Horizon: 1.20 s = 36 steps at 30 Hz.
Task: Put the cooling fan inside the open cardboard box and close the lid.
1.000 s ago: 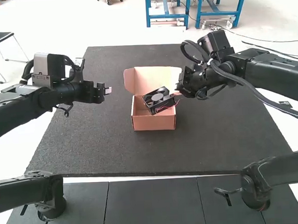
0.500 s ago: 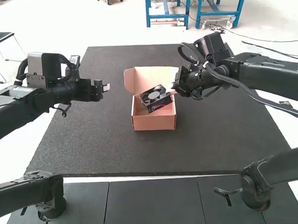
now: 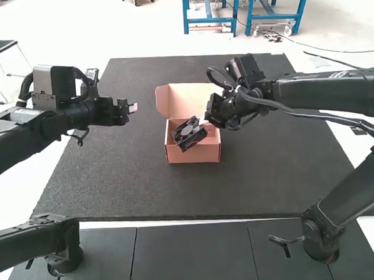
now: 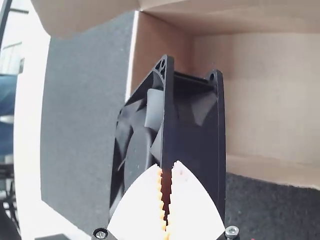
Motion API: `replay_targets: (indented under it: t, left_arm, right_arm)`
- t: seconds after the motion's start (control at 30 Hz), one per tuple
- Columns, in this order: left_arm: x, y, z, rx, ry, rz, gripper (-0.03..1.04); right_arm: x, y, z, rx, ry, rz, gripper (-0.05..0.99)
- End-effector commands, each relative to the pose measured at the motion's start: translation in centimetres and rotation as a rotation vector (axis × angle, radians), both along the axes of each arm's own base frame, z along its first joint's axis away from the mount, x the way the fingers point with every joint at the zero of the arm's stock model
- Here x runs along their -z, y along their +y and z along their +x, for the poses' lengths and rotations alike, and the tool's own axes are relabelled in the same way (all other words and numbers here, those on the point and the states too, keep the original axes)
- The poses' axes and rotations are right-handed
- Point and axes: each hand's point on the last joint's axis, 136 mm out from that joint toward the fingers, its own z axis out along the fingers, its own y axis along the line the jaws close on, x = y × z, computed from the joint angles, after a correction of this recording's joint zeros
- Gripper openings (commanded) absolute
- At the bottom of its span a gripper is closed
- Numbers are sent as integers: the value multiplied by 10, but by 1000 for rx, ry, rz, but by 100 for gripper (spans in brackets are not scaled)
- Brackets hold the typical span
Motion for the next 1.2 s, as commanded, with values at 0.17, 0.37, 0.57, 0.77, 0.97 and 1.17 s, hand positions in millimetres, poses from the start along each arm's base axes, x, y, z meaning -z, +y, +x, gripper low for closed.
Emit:
replay_targets:
  t: [0.17, 0.37, 0.57, 0.77, 0.97, 1.17]
  left_arm:
    - [-8, 2, 0, -17, -20, -20, 96]
    - [-8, 3, -1, -19, -17, -23, 96]
    - [-9, 1, -1, -17, -15, -31, 96]
    - [-6, 1, -1, -18, -7, -36, 96]
    - [-8, 0, -1, -22, -6, -47, 96]
    - [-8, 1, -2, -26, -4, -57, 96]
  right_arm:
    - [-21, 9, 24, 37, -56, 38, -2]
    - [-15, 4, 35, 68, -55, 29, -2]
    - [-14, -9, 52, 119, -68, 21, -2]
    - [-13, -16, 63, 146, -74, 20, -2]
    - [-13, -13, 67, 146, -76, 22, -2]
    - [-8, -8, 70, 139, -71, 19, -2]
